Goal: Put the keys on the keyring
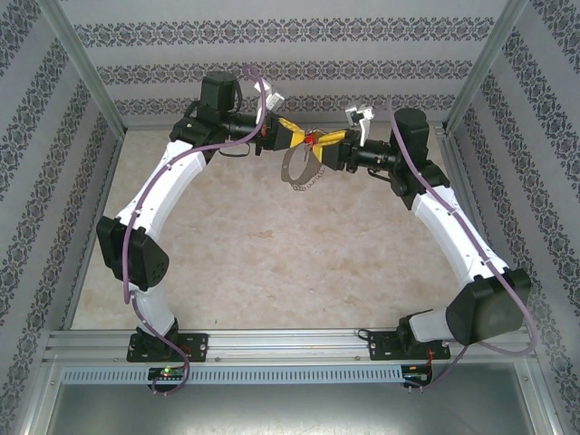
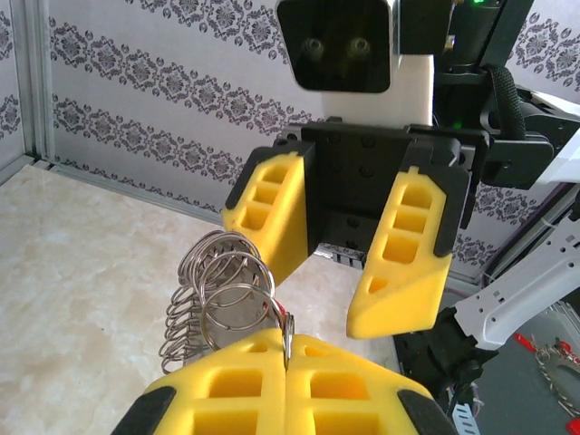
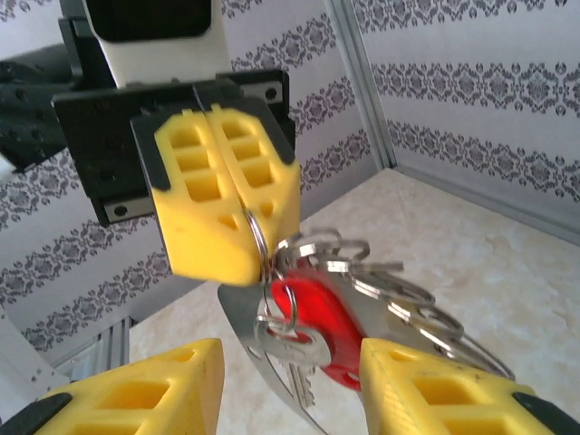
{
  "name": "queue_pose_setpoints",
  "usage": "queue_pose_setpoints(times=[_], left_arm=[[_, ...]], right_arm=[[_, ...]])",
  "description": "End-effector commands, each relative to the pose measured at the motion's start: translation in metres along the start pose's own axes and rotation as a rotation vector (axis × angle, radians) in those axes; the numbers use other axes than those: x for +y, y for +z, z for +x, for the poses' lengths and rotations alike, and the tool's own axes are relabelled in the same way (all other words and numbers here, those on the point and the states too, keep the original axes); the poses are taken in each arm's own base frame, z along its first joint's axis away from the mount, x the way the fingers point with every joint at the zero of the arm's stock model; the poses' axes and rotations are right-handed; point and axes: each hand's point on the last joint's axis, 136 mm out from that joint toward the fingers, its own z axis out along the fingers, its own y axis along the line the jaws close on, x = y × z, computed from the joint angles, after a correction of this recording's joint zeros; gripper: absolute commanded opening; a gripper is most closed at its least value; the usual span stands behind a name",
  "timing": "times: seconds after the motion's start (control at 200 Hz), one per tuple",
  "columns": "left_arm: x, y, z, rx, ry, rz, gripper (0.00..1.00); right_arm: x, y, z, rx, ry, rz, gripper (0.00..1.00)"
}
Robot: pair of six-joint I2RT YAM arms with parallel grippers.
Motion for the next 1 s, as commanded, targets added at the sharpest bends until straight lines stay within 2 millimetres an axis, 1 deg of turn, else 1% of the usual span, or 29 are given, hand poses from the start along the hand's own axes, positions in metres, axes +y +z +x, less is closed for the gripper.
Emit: queue_pose_setpoints(times=[0.0, 0.16, 0.26, 0.355, 0.475, 0.495, 0.51, 0.605, 0.744, 0.884, 0.994], left_arm=[[-0.018, -0.001, -0.017, -0.035, 0.071, 0.024, 0.00], [-0.017, 0.001, -0.016, -0.032, 0.069, 0.027, 0.00], [-0.017, 0.001, -0.016, -0.032, 0.069, 0.024, 0.00], [-0.017, 0.001, -0.016, -0.031, 0.069, 0.025, 0.00], [-0.015, 0.001, -0.016, -0.033, 0.069, 0.018, 0.00], [-0.014, 0.001, -0.016, -0.034, 0.070, 0.018, 0.00], [-0.014, 0.001, -0.016, -0.034, 0.069, 0.018, 0.00], [-0.013, 0.001, -0.017, -0.040, 0.067, 0.010, 0.00], [-0.011, 0.001, -0.021, -0.054, 0.072, -0.005, 0.00], [-0.011, 0.000, -0.024, -0.072, 0.079, -0.015, 0.00], [-0.010, 0.001, -0.024, -0.075, 0.073, -0.011, 0.00]], right_arm=[[0.006, 0.004, -0.019, -0.054, -0.022, -0.035, 0.44], [0.008, 0.011, -0.020, -0.049, -0.014, -0.063, 0.42], [0.009, 0.015, -0.017, -0.040, -0.008, -0.074, 0.39], [0.009, 0.017, -0.016, -0.035, -0.005, -0.080, 0.34], [0.011, 0.019, -0.015, -0.029, -0.004, -0.086, 0.25], [0.011, 0.020, -0.014, -0.027, -0.002, -0.087, 0.21], [0.010, 0.020, -0.014, -0.026, -0.002, -0.086, 0.16], [0.010, 0.021, -0.011, -0.017, 0.007, -0.088, 0.00], [0.011, 0.024, -0.002, 0.004, 0.022, -0.090, 0.00], [0.017, 0.033, 0.021, 0.064, 0.048, -0.115, 0.00], [0.023, 0.046, 0.037, 0.103, 0.068, -0.143, 0.00]])
